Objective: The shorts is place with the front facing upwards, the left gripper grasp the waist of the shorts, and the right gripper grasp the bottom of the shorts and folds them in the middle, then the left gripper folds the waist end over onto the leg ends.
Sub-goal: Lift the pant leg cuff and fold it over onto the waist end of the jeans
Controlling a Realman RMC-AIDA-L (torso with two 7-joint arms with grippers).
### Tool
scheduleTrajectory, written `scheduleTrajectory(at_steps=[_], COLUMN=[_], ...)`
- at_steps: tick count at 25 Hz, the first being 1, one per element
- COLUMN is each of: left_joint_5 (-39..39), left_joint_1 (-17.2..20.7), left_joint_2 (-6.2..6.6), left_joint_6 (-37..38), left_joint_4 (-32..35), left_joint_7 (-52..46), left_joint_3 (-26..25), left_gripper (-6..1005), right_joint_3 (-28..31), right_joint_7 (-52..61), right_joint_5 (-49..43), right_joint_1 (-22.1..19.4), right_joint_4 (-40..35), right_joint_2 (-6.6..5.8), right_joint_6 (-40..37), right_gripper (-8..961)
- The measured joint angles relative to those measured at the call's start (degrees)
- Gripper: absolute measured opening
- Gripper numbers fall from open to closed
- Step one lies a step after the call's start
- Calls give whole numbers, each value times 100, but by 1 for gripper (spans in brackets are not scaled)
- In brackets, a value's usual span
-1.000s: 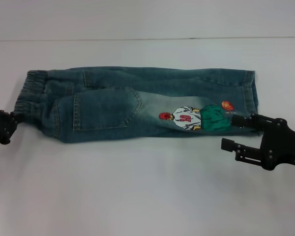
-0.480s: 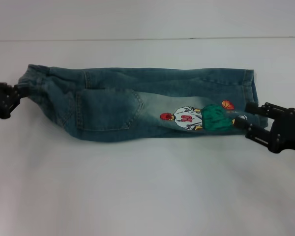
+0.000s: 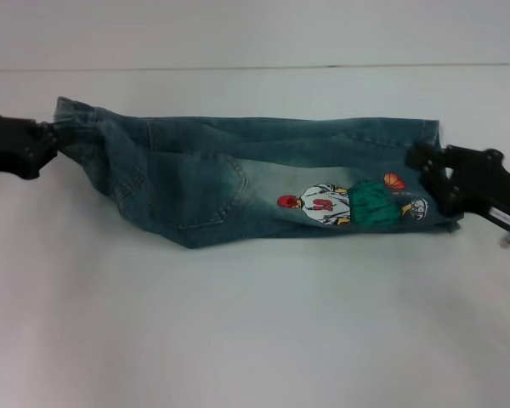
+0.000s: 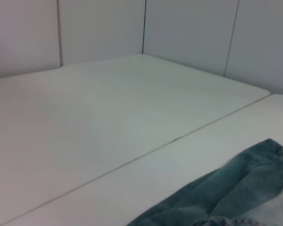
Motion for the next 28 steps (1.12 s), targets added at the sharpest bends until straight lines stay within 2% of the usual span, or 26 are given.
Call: scheduleTrajectory(at_steps=[8,10,16,21,28], left_joint_5=[-28,-20,-33,-37,-12], left_joint_1=[-237,-354,-683,-992,-1513], left_joint_2=[-118,-182,-343,-441,-638], left_joint_6=[300,479,824,879,564], left_joint_4=[492,695,1266,1551,1481], left_joint_7=[-597,-832,-1459,-1933,-2331], left_joint_3=[122,127,201,637,1350], left_gripper=[32,32,32,32,32], right_joint_3=[8,10,8,14,-18], right_joint_7=[-1465,-1674,-2297,-2499,-2597], right_joint_5=[694,775,812,811,788], right_joint_1=[794,981,1505,1774,2057], right_joint_4=[1268,1516,2251,2540,2751], right_joint_2=[28,46,85,104,112], right_joint_6=[940,1177,1749,1985,2235], right_gripper=[63,23,-2,-1,-1])
